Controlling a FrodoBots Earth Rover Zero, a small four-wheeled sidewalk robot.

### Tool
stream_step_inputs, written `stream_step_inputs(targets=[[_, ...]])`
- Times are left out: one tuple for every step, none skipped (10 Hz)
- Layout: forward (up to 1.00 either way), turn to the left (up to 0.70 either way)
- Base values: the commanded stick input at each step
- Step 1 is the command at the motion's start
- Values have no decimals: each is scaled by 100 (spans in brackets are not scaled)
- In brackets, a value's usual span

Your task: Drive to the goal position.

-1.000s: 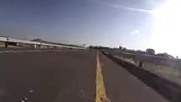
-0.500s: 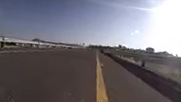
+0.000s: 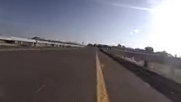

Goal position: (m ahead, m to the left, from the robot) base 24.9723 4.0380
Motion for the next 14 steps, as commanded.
stream_step_inputs(targets=[[70, 0], [70, 0], [70, 0], [70, 0], [70, 0], [70, 0], [70, 0], [70, 0], [70, 0], [70, 0], [70, 0], [70, 0], [70, 0], [70, 0]])
